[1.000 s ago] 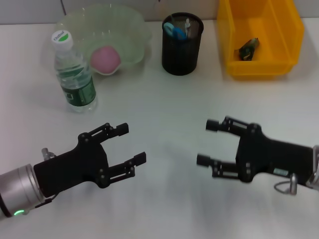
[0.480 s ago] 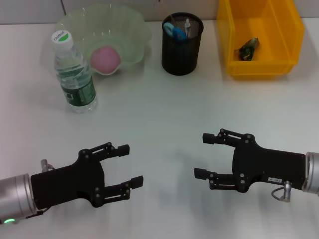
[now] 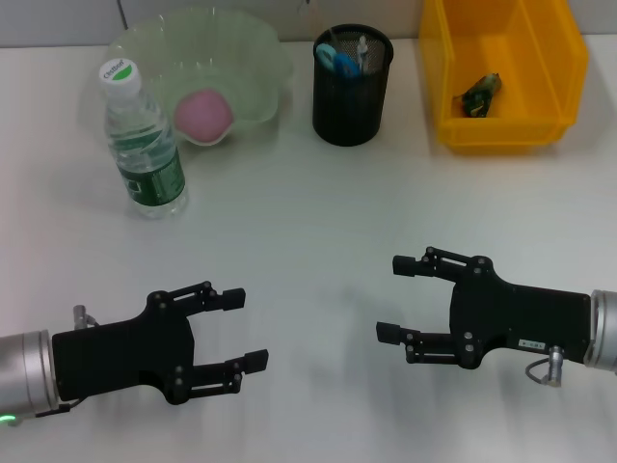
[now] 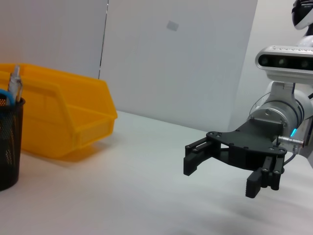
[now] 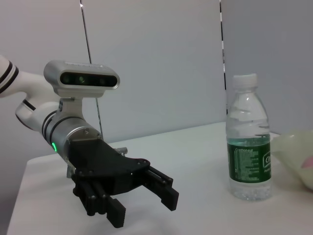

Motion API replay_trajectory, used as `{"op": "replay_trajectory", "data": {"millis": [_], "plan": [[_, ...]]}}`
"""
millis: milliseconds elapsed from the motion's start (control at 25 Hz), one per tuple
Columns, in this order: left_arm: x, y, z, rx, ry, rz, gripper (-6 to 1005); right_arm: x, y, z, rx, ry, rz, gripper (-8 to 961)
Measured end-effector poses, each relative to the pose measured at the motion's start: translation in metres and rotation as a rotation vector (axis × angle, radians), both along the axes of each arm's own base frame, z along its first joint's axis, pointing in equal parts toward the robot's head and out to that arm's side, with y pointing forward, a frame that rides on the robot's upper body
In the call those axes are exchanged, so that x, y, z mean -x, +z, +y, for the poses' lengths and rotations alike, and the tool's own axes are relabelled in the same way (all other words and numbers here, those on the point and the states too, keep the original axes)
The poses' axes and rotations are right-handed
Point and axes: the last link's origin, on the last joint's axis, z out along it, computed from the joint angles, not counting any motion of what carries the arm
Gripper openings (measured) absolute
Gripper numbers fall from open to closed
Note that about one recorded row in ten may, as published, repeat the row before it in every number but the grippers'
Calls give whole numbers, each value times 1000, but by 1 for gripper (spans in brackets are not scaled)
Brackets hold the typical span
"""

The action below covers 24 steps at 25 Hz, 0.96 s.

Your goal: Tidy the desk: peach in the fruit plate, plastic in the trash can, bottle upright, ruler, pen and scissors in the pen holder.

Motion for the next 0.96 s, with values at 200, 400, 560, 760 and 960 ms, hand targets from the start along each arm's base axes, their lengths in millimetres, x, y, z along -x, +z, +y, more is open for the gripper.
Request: {"op": "replay_trajectory", "data": {"millis": [200, 400, 560, 760, 960], "plan": [[0, 1, 2, -7, -4, 9, 786, 0, 0, 0, 0, -2, -1, 819], [0, 2, 3, -8, -4, 9, 786, -1, 1, -1, 1, -2, 1, 819], [-1, 1, 3, -10, -8, 9, 786, -1, 2, -1, 2, -2, 2, 818], [-1, 1, 5, -14, -12, 12, 786, -2, 2, -1, 1, -3, 1, 819], [-1, 2, 5, -15, -12, 14, 786, -2, 2, -1, -1, -4, 0, 819]]}}
